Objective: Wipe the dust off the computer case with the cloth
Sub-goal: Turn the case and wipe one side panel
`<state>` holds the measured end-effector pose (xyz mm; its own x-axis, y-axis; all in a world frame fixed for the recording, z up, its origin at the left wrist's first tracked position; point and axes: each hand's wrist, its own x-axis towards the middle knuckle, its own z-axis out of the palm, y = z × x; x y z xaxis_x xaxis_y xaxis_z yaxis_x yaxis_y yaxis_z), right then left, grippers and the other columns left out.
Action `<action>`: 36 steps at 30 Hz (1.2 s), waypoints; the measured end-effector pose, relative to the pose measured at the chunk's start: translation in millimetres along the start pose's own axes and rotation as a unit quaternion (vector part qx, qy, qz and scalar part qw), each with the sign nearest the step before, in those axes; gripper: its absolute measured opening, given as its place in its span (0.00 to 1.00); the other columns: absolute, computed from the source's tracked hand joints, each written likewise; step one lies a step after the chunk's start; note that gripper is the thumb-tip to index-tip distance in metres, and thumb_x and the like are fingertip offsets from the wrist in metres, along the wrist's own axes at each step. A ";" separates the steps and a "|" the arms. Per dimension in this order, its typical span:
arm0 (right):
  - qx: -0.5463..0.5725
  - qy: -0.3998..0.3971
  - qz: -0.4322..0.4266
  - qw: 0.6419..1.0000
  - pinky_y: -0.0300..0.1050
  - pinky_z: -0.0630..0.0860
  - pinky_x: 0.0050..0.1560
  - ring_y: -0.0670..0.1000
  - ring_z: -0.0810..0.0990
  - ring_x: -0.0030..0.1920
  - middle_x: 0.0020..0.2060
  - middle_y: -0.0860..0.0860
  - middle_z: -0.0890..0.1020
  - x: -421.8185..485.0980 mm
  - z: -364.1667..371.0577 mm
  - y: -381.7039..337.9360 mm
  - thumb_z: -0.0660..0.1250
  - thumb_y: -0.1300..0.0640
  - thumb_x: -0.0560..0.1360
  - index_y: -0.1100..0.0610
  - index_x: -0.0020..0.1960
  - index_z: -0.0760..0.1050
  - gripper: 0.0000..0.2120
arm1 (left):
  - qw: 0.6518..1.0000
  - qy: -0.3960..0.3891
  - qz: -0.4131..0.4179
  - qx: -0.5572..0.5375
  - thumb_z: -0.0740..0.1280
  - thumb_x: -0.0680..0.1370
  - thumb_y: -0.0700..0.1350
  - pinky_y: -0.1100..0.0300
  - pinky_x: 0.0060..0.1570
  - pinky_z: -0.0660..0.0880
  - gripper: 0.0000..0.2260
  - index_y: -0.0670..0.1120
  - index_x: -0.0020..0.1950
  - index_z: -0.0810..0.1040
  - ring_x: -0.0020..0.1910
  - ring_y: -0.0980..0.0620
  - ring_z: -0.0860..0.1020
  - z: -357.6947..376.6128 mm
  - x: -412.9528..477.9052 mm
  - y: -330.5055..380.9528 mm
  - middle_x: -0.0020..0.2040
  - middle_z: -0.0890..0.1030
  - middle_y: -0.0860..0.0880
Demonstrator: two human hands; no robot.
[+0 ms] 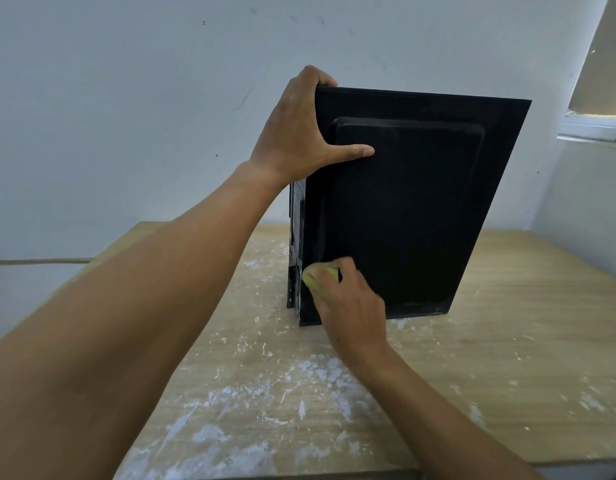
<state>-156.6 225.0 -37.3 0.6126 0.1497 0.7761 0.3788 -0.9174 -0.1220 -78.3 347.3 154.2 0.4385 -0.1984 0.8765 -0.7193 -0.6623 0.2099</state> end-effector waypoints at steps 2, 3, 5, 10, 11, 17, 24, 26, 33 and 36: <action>0.010 0.031 0.010 0.999 0.40 0.70 0.19 0.49 0.74 0.33 0.45 0.52 0.74 16.6 -10.9 -5.4 0.75 0.58 0.71 0.50 0.51 0.78 0.10 | 1.000 0.000 -0.001 -0.006 0.75 0.62 0.69 0.70 0.53 0.71 0.40 0.43 0.61 0.69 0.54 0.55 0.73 -0.5 -1.2 -0.7 0.57 0.74 0.52; 0.013 0.049 0.013 0.999 0.39 0.69 0.20 0.50 0.74 0.33 0.45 0.52 0.74 25.3 -17.2 -8.1 0.74 0.57 0.72 0.51 0.50 0.78 0.09 | 1.000 0.000 0.000 -0.009 0.76 0.62 0.69 0.72 0.52 0.70 0.40 0.43 0.61 0.69 0.54 0.56 0.73 -0.5 -1.8 -0.7 0.56 0.74 0.52; 0.024 0.083 0.018 0.996 0.39 0.69 0.21 0.51 0.74 0.33 0.45 0.53 0.74 44.2 -29.4 -12.7 0.73 0.56 0.73 0.52 0.51 0.78 0.07 | 1.000 0.000 0.001 -0.013 0.76 0.61 0.68 0.74 0.52 0.68 0.40 0.43 0.61 0.69 0.55 0.56 0.73 -0.1 -1.9 -2.0 0.56 0.73 0.53; 0.023 0.125 0.015 0.992 0.38 0.63 0.25 0.49 0.69 0.34 0.46 0.54 0.74 73.2 -45.4 -17.7 0.72 0.56 0.74 0.53 0.52 0.79 0.08 | 1.000 0.011 0.007 -0.016 0.76 0.61 0.68 0.66 0.54 0.73 0.40 0.43 0.61 0.70 0.55 0.55 0.74 2.0 -2.1 -2.9 0.56 0.74 0.53; 0.017 0.125 0.012 0.992 0.38 0.62 0.25 0.48 0.68 0.33 0.45 0.54 0.74 73.9 -45.0 -18.1 0.72 0.57 0.73 0.54 0.52 0.79 0.08 | 1.000 0.012 0.007 -0.016 0.76 0.61 0.68 0.65 0.54 0.73 0.40 0.43 0.61 0.70 0.55 0.55 0.74 2.3 -2.0 -3.1 0.56 0.74 0.52; 0.003 0.115 0.005 0.993 0.38 0.63 0.23 0.50 0.69 0.29 0.42 0.54 0.73 70.8 -39.9 -18.1 0.74 0.60 0.70 0.54 0.49 0.78 0.09 | 1.000 0.018 0.009 -0.014 0.76 0.62 0.68 0.69 0.53 0.72 0.40 0.42 0.61 0.70 0.54 0.55 0.74 2.7 -2.0 -4.3 0.57 0.75 0.50; -0.010 0.093 -0.009 0.996 0.37 0.65 0.18 0.51 0.71 0.26 0.39 0.53 0.73 39.9 -14.8 -9.9 0.77 0.63 0.64 0.53 0.43 0.77 0.12 | 1.000 0.020 0.008 -0.016 0.77 0.62 0.67 0.69 0.53 0.72 0.39 0.42 0.61 0.70 0.55 0.54 0.74 2.3 -3.7 -3.0 0.57 0.75 0.49; -0.019 0.083 -0.018 0.996 0.36 0.64 0.17 0.50 0.71 0.26 0.38 0.53 0.74 28.3 -7.1 -7.3 0.77 0.63 0.63 0.53 0.42 0.77 0.13 | 1.000 0.020 0.011 -0.010 0.76 0.62 0.67 0.67 0.54 0.73 0.39 0.42 0.61 0.70 0.55 0.53 0.74 1.9 -3.7 -2.4 0.57 0.75 0.49; -0.056 -0.034 -0.042 0.997 0.36 0.61 0.19 0.49 0.70 0.26 0.38 0.53 0.73 -15.8 17.0 0.7 0.80 0.62 0.58 0.53 0.41 0.76 0.17 | 1.000 0.018 0.007 -0.009 0.76 0.62 0.67 0.65 0.54 0.74 0.39 0.43 0.61 0.69 0.54 0.54 0.74 0.5 -3.5 -1.1 0.57 0.74 0.51; -0.059 -0.081 -0.041 0.994 0.38 0.61 0.18 0.49 0.70 0.26 0.39 0.53 0.73 -29.6 25.4 3.4 0.81 0.63 0.54 0.53 0.42 0.77 0.21 | 1.000 0.016 0.005 -0.006 0.77 0.62 0.67 0.66 0.54 0.73 0.39 0.43 0.61 0.69 0.54 0.55 0.74 0.8 -4.2 -0.9 0.57 0.74 0.51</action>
<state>-155.7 226.8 -76.4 0.6898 0.2747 0.6699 0.3539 -0.9351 0.0190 -79.0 348.2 150.0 0.4142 -0.1815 0.8919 -0.7295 -0.6522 0.2061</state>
